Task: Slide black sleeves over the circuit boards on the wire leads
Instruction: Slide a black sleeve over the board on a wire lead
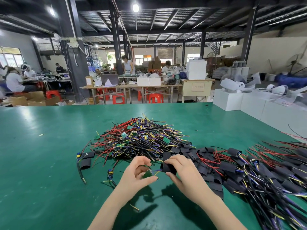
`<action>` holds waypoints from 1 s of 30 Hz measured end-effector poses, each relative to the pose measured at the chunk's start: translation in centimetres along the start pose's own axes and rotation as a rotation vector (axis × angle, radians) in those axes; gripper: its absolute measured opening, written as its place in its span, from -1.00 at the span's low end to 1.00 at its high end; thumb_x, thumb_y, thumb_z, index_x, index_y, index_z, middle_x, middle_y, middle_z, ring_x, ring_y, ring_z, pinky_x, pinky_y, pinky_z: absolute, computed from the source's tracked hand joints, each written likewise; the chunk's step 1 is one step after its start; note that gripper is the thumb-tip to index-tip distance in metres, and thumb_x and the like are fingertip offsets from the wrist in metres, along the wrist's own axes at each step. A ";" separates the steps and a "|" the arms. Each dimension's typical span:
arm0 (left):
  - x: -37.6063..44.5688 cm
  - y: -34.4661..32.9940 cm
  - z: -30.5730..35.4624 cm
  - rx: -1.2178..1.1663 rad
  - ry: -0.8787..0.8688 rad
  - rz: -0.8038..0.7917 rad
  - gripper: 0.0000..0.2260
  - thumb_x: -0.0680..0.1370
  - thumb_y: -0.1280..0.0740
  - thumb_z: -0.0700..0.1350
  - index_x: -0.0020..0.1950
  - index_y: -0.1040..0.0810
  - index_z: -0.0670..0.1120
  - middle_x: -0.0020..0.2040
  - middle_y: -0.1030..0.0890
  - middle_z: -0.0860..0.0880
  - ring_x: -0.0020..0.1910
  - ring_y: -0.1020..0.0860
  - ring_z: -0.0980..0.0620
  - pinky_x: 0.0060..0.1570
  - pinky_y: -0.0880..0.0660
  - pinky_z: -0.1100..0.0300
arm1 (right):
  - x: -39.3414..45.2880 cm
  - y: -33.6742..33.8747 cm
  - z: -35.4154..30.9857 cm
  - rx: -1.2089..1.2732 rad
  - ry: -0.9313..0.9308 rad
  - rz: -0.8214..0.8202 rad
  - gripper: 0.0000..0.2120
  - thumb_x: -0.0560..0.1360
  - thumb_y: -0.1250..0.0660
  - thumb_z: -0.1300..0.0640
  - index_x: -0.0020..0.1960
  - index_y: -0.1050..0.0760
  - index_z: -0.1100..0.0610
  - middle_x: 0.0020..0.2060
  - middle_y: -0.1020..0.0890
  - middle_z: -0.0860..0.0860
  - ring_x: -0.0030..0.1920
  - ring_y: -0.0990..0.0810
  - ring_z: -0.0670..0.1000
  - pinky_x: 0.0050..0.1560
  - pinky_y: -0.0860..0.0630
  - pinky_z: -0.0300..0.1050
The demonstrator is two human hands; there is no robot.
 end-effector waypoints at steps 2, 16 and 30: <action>0.1 0.3 0.2 0.069 -0.006 0.024 -0.78 0.36 -0.57 -0.24 -0.11 -0.63 0.00 0.00 -0.65 0.00 0.01 -0.62 0.09 0.01 -0.50 0.33 | -0.1 0.1 -0.1 0.014 0.003 0.000 -0.71 0.52 -0.30 0.04 0.22 -0.47 0.08 0.12 -0.50 -0.03 0.17 -0.47 0.03 0.11 -0.42 -0.06; 0.2 0.4 -0.9 0.189 0.079 0.081 -0.74 0.43 -0.53 -0.14 0.06 -0.58 0.04 -0.12 -0.70 -0.01 -0.17 -0.63 0.15 -0.02 -0.51 0.30 | -0.1 0.2 -0.3 0.086 -0.030 -0.007 -0.71 0.57 -0.27 0.11 0.26 -0.43 0.16 0.17 -0.44 0.02 0.25 -0.38 0.02 0.24 -0.34 -0.20; -0.4 0.6 2.6 0.316 -0.267 0.145 -0.71 0.39 -0.52 -0.32 -0.02 -0.71 0.02 -0.10 -0.67 0.15 -0.09 -0.62 0.17 -0.04 -0.49 0.40 | -0.1 0.2 -2.0 0.169 0.067 -0.022 -0.71 0.54 -0.30 0.10 0.24 -0.44 0.14 0.13 -0.44 -0.03 0.16 -0.38 -0.04 0.19 -0.28 -0.32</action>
Point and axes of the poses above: each hand's wrist, its own x-axis towards the middle knuckle, its own y-axis out of the back of the hand, z = x × y, the point moved 8 cm from there along x, towards the middle knuckle
